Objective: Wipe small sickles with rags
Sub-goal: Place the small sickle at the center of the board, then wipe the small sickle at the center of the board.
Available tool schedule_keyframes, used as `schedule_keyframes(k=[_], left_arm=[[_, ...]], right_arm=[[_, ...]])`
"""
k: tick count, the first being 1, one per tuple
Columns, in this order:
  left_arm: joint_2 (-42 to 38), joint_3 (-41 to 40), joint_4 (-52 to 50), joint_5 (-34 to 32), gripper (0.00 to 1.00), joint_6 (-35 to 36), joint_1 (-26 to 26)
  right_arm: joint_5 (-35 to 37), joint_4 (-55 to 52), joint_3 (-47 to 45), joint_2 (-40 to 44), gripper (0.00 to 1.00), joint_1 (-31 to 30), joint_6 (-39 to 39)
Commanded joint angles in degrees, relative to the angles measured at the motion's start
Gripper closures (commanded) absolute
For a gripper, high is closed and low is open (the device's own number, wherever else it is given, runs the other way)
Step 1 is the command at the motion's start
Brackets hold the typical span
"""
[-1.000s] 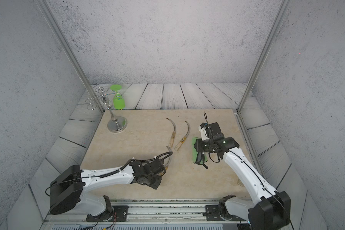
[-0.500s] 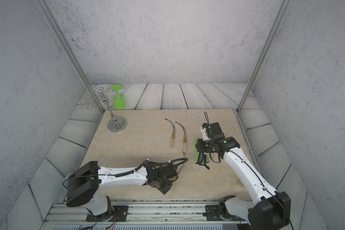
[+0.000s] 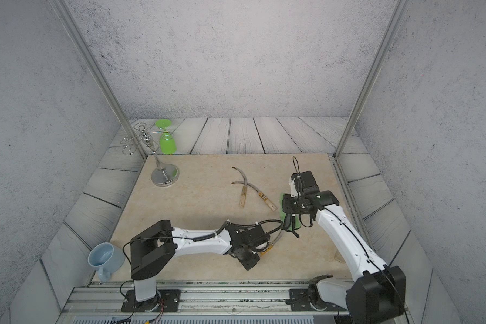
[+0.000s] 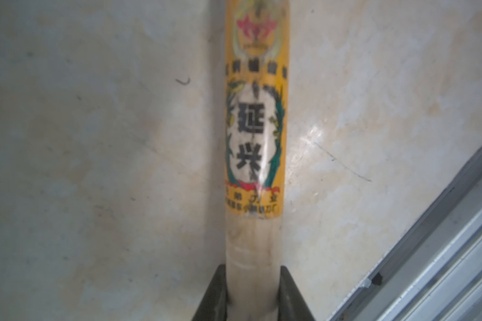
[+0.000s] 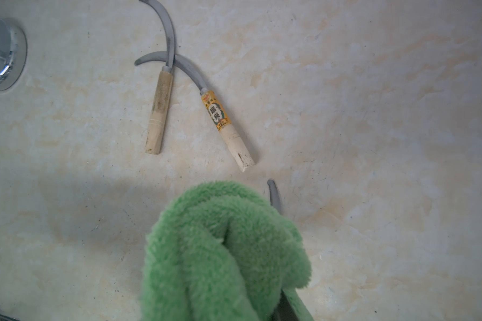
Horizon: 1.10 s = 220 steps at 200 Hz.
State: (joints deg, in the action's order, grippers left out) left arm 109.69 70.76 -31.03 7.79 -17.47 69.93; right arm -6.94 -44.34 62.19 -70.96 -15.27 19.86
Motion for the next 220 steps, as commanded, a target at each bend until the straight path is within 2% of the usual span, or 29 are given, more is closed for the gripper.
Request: schedule_keyframes(k=[1,83,169,220], left_arm=[[2.2,2.6,-1.9,1.7,1.0,4.1,0.2],[5.1,4.2,-2.8,2.1,1.0,4.0,0.1],[4.5,2.5,-1.0,1.9,1.0,2.0,-0.4],[4.2,1.2,-0.2,1.2,1.0,-1.3,-1.4]], right_arm=[[1.3,-0.3,0.5,-2.1,0.69,1.4,0.4],[2.7,1.7,6.0,-14.7,0.69,5.0,1.0],[4.3,0.0,15.3,-32.7,0.7,6.3,0.0],[4.9,-2.6,13.7,-38.1,0.7,6.4,0.3]])
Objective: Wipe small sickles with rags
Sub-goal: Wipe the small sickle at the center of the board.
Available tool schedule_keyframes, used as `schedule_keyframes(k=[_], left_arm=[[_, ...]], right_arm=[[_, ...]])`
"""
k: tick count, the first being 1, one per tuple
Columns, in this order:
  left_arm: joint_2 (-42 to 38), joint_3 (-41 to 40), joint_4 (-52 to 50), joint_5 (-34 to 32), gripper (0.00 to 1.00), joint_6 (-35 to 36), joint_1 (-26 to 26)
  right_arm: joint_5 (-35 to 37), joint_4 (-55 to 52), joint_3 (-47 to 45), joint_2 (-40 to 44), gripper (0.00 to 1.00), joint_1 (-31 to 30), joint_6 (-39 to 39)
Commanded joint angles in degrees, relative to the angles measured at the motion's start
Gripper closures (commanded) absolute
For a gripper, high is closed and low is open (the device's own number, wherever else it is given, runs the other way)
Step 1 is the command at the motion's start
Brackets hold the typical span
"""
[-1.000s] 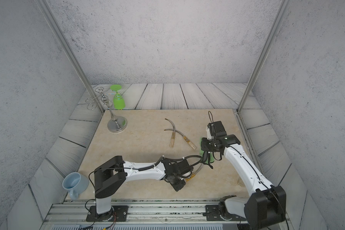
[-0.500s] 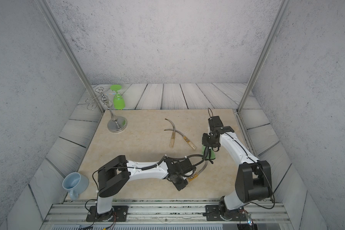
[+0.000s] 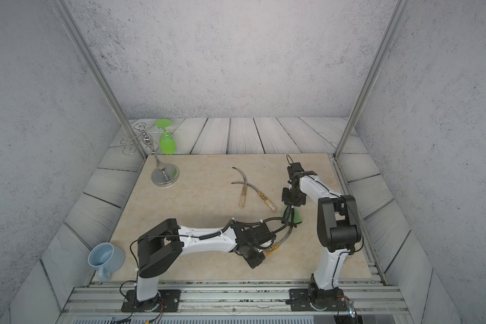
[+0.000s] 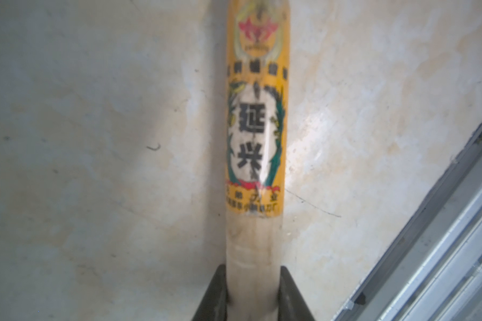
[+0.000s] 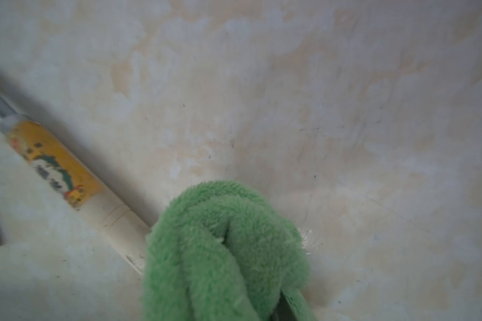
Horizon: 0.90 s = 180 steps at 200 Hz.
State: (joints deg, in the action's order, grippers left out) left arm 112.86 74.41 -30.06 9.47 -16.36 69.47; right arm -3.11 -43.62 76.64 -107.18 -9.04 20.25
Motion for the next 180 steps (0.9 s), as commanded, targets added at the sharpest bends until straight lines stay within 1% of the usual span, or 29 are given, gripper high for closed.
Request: schedule_keyframes(k=[1,52,75,133,162,180], left_arm=[[1.0,-2.4,-1.2,-0.5,1.0,-2.5,-1.0],[1.6,-1.7,-1.4,-1.8,1.0,-4.9,-2.1],[2.0,-1.1,-1.6,-2.9,1.0,-5.6,-3.1],[1.9,1.0,-0.7,-3.0,1.0,-6.6,-6.9],[2.6,2.9,-0.3,-2.7,1.0,-6.5,-7.5],[3.5,4.3,-0.3,-2.2,1.0,-6.6,-7.8]], right_arm=[[1.1,-3.4,-0.8,-1.9,0.7,0.2,-0.1],[-0.2,-3.6,-6.3,-1.4,0.7,0.0,0.1],[-1.1,-2.6,-10.2,0.9,0.71,-0.2,0.7],[-3.1,-1.1,-18.6,8.5,0.7,-1.1,2.8],[-3.8,-0.7,-21.6,9.9,0.7,-2.1,3.4],[-4.4,0.3,-24.3,11.0,0.7,-3.8,4.5]])
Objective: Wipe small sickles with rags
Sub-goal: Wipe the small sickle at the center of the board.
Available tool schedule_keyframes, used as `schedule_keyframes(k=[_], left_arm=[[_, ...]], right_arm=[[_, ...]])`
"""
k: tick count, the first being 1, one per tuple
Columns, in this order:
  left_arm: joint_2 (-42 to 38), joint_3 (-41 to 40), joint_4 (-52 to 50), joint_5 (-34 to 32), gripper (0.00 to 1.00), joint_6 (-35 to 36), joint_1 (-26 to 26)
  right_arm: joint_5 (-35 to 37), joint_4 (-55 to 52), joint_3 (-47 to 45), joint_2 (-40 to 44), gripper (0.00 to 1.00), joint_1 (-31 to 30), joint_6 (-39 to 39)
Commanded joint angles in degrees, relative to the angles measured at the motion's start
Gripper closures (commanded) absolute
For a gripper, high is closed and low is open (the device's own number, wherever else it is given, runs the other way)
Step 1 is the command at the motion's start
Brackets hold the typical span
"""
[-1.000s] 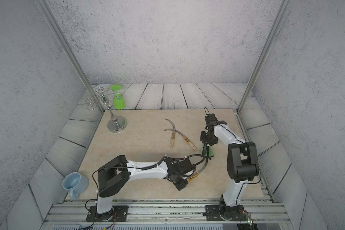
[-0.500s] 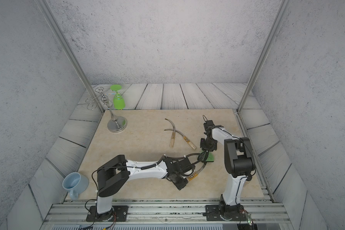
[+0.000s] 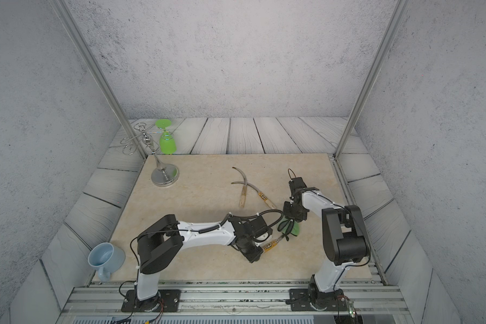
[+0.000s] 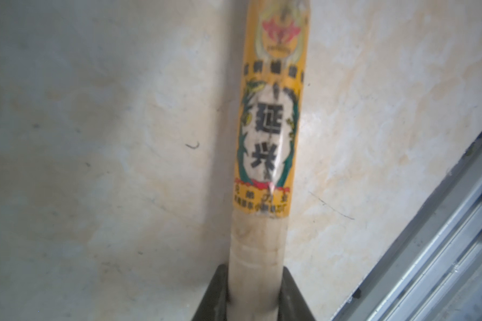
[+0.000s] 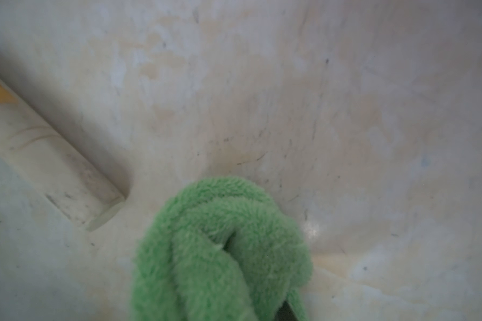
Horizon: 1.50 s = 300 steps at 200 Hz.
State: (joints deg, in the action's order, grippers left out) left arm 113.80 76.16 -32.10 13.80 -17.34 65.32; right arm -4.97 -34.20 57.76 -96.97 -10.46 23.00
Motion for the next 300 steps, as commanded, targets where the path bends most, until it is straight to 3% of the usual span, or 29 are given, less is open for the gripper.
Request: schedule_keyframes(k=[1,46,83,131,221,300], left_arm=[[2.6,2.6,1.7,-6.5,1.0,-5.6,-3.6],[3.1,4.1,1.3,-6.2,1.0,-5.0,-3.7],[2.7,3.9,1.3,-6.2,1.0,-4.8,-4.0],[-0.8,0.8,2.7,-4.6,1.0,-4.4,-3.8],[-1.8,-2.7,0.8,-2.0,1.0,-3.9,2.2],[-0.3,-2.2,0.7,-1.5,1.0,-5.2,3.5]], right_arm=[[-2.6,-9.0,-5.6,0.9,0.7,-2.5,1.8],[-2.9,-9.5,-9.2,6.0,0.71,-8.0,5.4],[-4.4,-11.9,-9.6,13.3,0.7,-9.1,6.6],[1.4,-17.8,-0.5,18.0,0.7,-7.0,4.2],[3.1,-18.9,24.3,-0.3,0.7,-0.5,-3.8],[5.0,-18.8,30.8,-18.7,0.71,0.8,-5.6]])
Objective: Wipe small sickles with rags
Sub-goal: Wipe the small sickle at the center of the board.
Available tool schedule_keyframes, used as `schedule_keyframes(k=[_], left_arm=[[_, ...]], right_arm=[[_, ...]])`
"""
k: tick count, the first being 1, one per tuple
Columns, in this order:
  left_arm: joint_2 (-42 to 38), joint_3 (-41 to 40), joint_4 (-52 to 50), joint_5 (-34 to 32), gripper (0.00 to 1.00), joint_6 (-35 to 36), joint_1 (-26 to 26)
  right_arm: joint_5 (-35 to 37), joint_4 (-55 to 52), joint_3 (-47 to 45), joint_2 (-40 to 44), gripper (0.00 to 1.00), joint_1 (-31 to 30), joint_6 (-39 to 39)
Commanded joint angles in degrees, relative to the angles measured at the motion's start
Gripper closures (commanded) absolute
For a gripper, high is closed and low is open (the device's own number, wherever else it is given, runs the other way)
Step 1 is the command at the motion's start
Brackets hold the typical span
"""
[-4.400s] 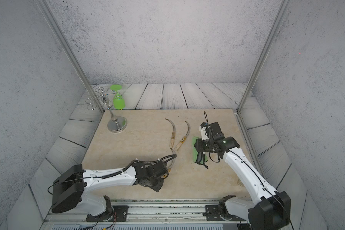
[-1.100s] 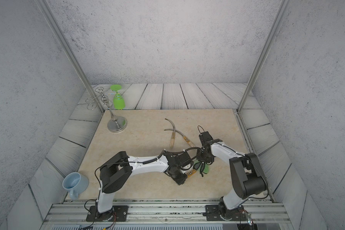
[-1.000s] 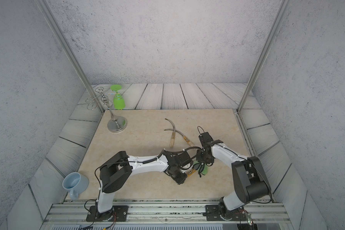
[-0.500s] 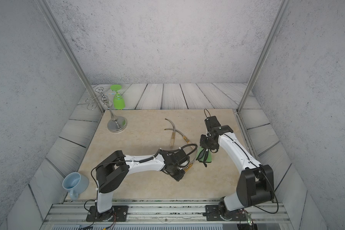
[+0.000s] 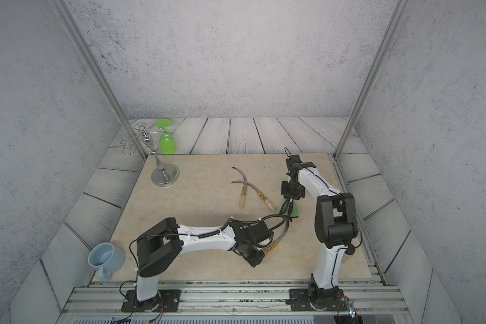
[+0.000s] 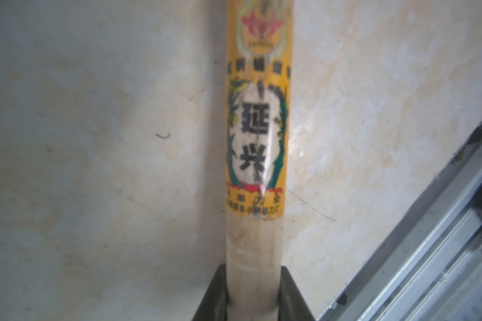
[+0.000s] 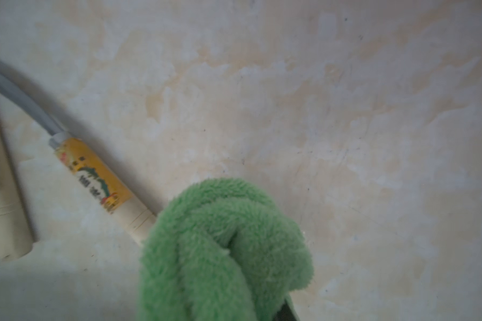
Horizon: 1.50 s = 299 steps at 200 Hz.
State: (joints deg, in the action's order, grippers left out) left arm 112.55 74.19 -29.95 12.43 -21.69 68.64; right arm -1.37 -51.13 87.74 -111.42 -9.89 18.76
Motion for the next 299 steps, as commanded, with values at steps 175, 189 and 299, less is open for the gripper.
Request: schedule_keyframes(k=[175,189,299], left_arm=[[3.8,5.5,-1.5,-4.5,1.0,-2.9,-2.4],[4.1,6.2,-1.5,-4.4,1.0,-2.7,-2.7],[3.9,5.6,-0.7,-3.1,1.0,-1.2,-3.1]], right_arm=[[-2.9,-1.5,-23.9,7.1,0.71,-2.6,-1.9],[-3.5,-1.3,-25.5,8.3,0.71,-3.4,-1.5],[-7.9,-2.5,-31.7,27.6,0.7,-6.4,2.2]])
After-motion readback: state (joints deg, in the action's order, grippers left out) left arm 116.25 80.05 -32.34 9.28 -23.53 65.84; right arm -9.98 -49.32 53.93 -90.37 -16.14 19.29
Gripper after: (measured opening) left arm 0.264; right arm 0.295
